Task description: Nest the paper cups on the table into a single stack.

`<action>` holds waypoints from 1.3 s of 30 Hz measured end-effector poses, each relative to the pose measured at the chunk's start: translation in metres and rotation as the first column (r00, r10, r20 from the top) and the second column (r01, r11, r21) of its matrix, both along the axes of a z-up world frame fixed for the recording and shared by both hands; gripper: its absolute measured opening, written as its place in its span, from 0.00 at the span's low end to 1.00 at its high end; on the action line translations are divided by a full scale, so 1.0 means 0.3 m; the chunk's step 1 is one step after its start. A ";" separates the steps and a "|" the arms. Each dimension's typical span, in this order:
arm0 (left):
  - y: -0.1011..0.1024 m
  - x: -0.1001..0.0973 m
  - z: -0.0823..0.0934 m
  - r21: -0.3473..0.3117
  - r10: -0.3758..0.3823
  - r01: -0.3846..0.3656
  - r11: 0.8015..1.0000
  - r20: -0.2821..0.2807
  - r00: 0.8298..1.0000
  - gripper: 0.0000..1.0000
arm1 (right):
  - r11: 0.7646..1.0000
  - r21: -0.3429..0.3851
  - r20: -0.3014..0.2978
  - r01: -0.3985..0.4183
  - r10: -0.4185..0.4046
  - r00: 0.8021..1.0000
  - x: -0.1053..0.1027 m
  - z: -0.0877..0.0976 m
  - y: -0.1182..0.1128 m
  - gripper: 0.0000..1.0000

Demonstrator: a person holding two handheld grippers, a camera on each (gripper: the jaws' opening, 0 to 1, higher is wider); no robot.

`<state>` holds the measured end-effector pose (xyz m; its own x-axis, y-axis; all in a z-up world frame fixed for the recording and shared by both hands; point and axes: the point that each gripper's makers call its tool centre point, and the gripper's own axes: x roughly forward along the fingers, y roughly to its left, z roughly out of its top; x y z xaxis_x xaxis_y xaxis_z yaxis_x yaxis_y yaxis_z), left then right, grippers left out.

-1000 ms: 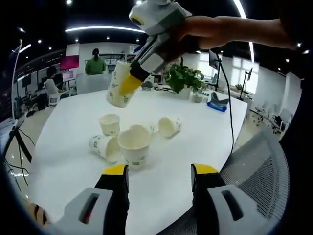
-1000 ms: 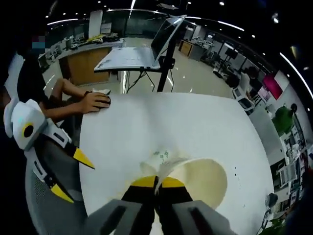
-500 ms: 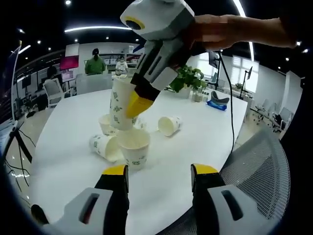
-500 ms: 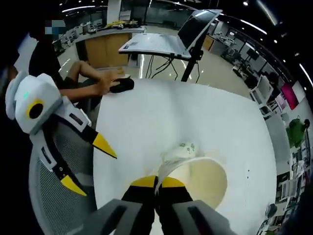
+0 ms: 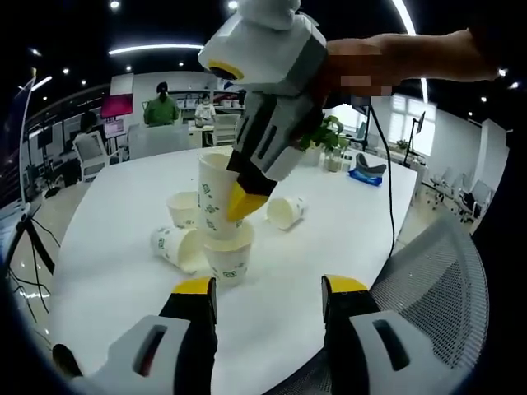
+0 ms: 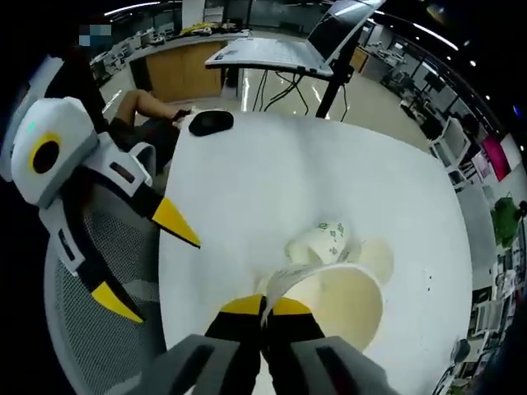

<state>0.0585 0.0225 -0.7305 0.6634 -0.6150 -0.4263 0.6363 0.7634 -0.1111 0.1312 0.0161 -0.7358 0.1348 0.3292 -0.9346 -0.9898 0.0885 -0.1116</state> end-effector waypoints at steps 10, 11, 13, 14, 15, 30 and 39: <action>-0.001 -0.001 -0.002 0.001 -0.002 0.002 1.000 -0.001 1.000 0.50 | 1.000 -0.026 -0.010 -0.007 0.006 1.000 -0.013 -0.035 -0.012 0.00; -0.001 -0.001 -0.003 0.002 -0.003 0.003 1.000 -0.001 1.000 0.50 | 1.000 -0.027 -0.011 -0.007 0.006 1.000 -0.014 -0.037 -0.012 0.00; -0.001 -0.001 -0.003 0.002 -0.003 0.003 1.000 -0.001 1.000 0.50 | 1.000 -0.027 -0.012 -0.007 0.007 1.000 -0.019 -0.039 -0.010 0.00; -0.001 -0.001 -0.003 0.002 -0.003 0.003 1.000 -0.002 1.000 0.50 | 1.000 -0.028 -0.012 -0.008 0.008 1.000 -0.021 -0.040 -0.009 0.00; -0.002 -0.002 -0.003 0.002 -0.004 0.004 1.000 -0.002 1.000 0.50 | 1.000 -0.030 -0.013 -0.009 0.008 1.000 -0.021 -0.042 -0.009 0.00; -0.004 -0.004 -0.010 0.007 -0.009 0.009 1.000 -0.007 1.000 0.50 | 0.996 -0.075 -0.030 -0.039 0.037 0.999 -0.014 -0.095 -0.012 0.00; -0.008 -0.007 -0.013 0.008 -0.017 0.017 1.000 -0.011 1.000 0.49 | 0.997 -0.072 -0.032 -0.041 0.039 0.999 -0.027 -0.086 -0.003 0.03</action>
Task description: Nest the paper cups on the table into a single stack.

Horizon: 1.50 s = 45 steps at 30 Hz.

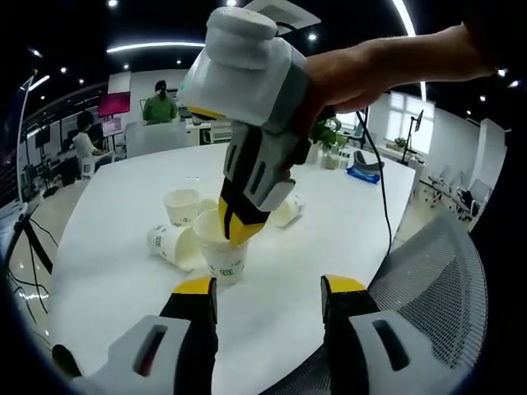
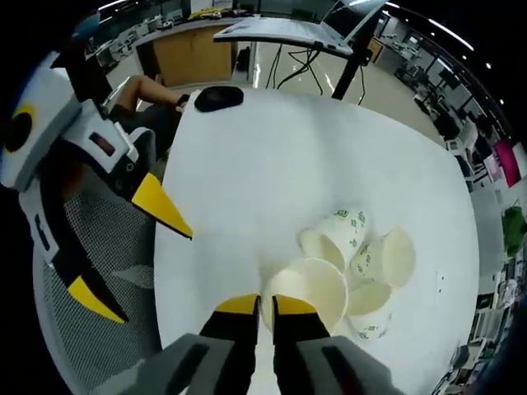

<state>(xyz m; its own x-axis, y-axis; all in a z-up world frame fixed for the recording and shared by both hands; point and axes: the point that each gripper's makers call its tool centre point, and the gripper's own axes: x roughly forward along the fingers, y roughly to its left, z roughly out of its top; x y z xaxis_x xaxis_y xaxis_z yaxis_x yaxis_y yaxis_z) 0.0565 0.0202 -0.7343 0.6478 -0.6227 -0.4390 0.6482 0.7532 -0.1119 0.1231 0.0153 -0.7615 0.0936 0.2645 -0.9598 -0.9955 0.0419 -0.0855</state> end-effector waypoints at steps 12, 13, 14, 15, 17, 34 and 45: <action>0.003 0.002 0.005 -0.008 0.006 -0.006 1.000 0.001 1.000 0.49 | 0.978 0.153 -0.001 0.143 -0.145 0.989 0.078 0.121 -0.008 0.13; 0.003 0.002 0.007 -0.010 0.007 -0.007 1.000 0.001 1.000 0.49 | 0.972 0.170 0.023 0.162 -0.168 0.986 0.107 0.138 -0.020 0.13; 0.003 0.002 0.008 -0.010 0.007 -0.007 1.000 0.001 1.000 0.49 | 0.968 0.178 0.042 0.176 -0.186 0.982 0.128 0.147 -0.030 0.14; 0.003 0.002 0.007 -0.010 0.007 -0.007 1.000 0.001 1.000 0.49 | 0.963 0.183 0.067 0.196 -0.212 0.975 0.160 0.155 -0.050 0.14; 0.001 0.001 0.006 -0.009 0.004 -0.004 1.000 0.000 1.000 0.49 | 0.951 0.180 0.106 0.253 -0.274 0.956 0.218 0.156 -0.097 0.16; 0.007 0.004 0.005 -0.011 0.012 -0.012 1.000 -0.002 1.000 0.49 | 0.819 0.149 0.136 0.555 -0.572 0.809 0.402 -0.005 -0.202 0.44; 0.008 0.004 0.006 -0.015 0.015 -0.015 1.000 -0.006 1.000 0.49 | 0.756 0.124 0.190 0.642 -0.653 0.733 0.460 -0.064 -0.228 0.49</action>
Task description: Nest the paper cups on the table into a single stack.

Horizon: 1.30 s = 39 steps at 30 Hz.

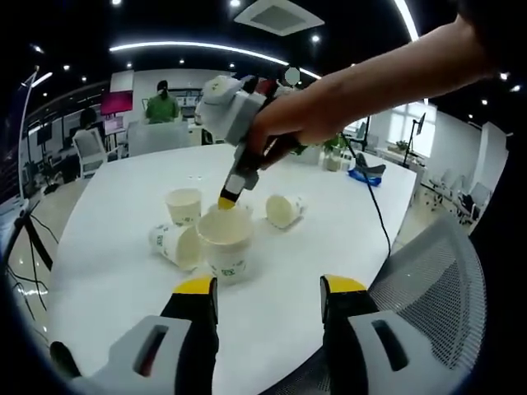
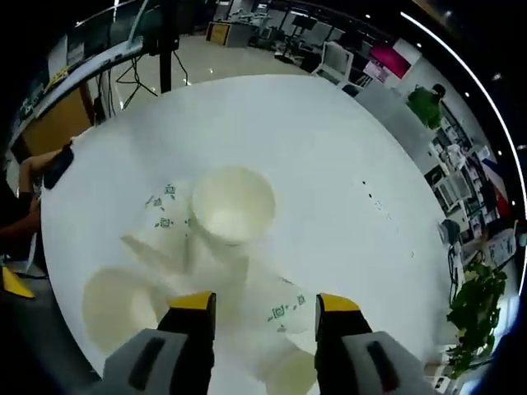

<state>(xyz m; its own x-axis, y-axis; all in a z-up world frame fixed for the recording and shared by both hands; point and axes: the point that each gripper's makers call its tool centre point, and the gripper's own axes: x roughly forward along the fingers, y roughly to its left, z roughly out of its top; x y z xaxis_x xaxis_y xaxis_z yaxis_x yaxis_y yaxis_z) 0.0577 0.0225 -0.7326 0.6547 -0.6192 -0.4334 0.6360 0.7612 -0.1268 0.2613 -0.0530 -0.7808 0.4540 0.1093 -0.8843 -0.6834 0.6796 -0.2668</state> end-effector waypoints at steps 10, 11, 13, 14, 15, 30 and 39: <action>0.001 0.001 -0.003 -0.002 0.002 -0.002 1.000 -0.004 1.000 0.48 | 0.998 -0.023 0.004 0.054 -0.054 0.999 0.038 -0.055 -0.013 0.54; 0.002 0.001 -0.004 -0.001 0.002 -0.002 1.000 -0.005 1.000 0.48 | 0.998 -0.018 0.003 0.059 -0.059 0.998 0.050 -0.064 -0.013 0.54; 0.001 0.001 -0.004 0.000 0.002 -0.002 1.000 -0.006 1.000 0.48 | 0.998 -0.014 0.006 0.060 -0.060 0.998 0.055 -0.067 -0.010 0.51; 0.001 0.001 -0.005 0.000 0.002 -0.002 1.000 -0.006 1.000 0.48 | 0.998 -0.013 0.003 0.059 -0.059 0.998 0.047 -0.064 -0.006 0.50; 0.002 0.001 -0.005 0.000 0.002 -0.002 1.000 -0.007 1.000 0.48 | 0.998 -0.013 0.002 0.056 -0.056 0.998 0.046 -0.068 -0.007 0.50; -0.003 -0.002 -0.009 0.005 -0.006 0.006 1.000 -0.011 1.000 0.47 | 0.993 -0.022 0.089 0.117 -0.114 0.989 0.001 -0.035 -0.140 0.45; -0.005 -0.001 -0.014 0.013 -0.011 0.011 1.000 -0.010 1.000 0.47 | 0.995 0.039 0.177 0.090 -0.095 0.980 0.053 -0.054 -0.111 0.47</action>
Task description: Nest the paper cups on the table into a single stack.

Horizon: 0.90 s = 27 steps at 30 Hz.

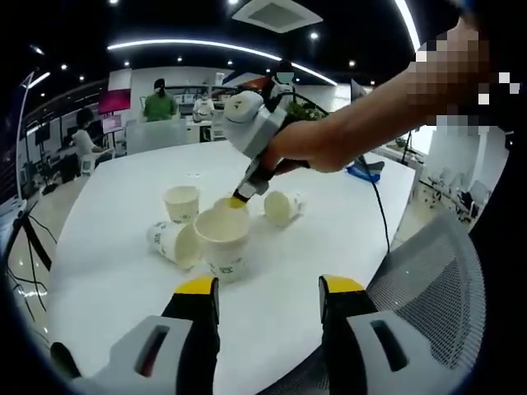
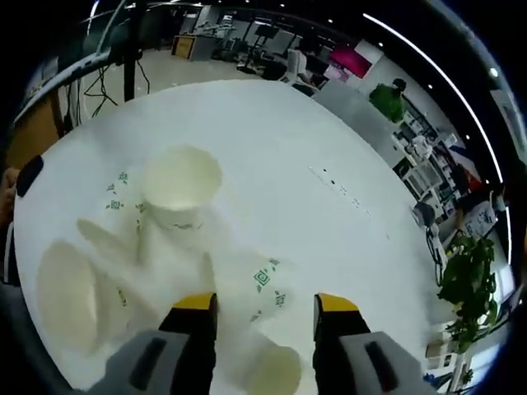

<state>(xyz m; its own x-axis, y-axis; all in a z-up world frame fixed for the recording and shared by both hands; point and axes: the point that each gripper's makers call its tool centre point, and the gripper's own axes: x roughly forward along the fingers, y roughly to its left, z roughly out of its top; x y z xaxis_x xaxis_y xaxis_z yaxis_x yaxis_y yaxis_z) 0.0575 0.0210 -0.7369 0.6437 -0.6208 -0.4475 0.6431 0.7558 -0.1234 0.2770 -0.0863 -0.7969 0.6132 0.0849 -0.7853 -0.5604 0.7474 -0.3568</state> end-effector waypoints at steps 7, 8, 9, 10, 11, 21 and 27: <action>0.005 0.000 -0.008 0.009 0.007 -0.007 1.000 -0.013 1.000 0.47 | 0.997 -0.072 0.032 -0.020 0.022 0.999 0.015 -0.049 0.030 0.47; 0.006 0.000 -0.011 0.011 0.009 -0.008 1.000 -0.018 1.000 0.47 | 0.997 -0.076 0.036 -0.017 0.020 0.999 0.028 -0.073 0.032 0.47; 0.007 0.000 -0.013 0.012 0.009 -0.009 1.000 -0.021 1.000 0.47 | 0.997 -0.079 0.042 -0.015 0.019 0.999 0.033 -0.079 0.031 0.45; 0.008 0.001 -0.016 0.014 0.010 -0.010 1.000 -0.024 1.000 0.47 | 0.996 -0.085 0.049 -0.014 0.019 0.999 0.034 -0.075 0.025 0.44; 0.008 0.001 -0.017 0.016 0.012 -0.012 1.000 -0.025 1.000 0.47 | 0.996 -0.090 0.053 -0.015 0.020 0.998 0.035 -0.076 0.022 0.42; 0.020 0.008 -0.026 0.020 0.035 -0.035 0.999 -0.036 0.999 0.47 | 0.993 -0.101 0.128 -0.052 0.065 0.990 0.086 -0.005 -0.029 0.12; 0.024 0.012 -0.021 0.017 0.048 -0.048 0.999 -0.030 0.998 0.46 | 0.997 -0.063 0.133 -0.046 0.054 0.990 0.100 0.035 -0.050 0.00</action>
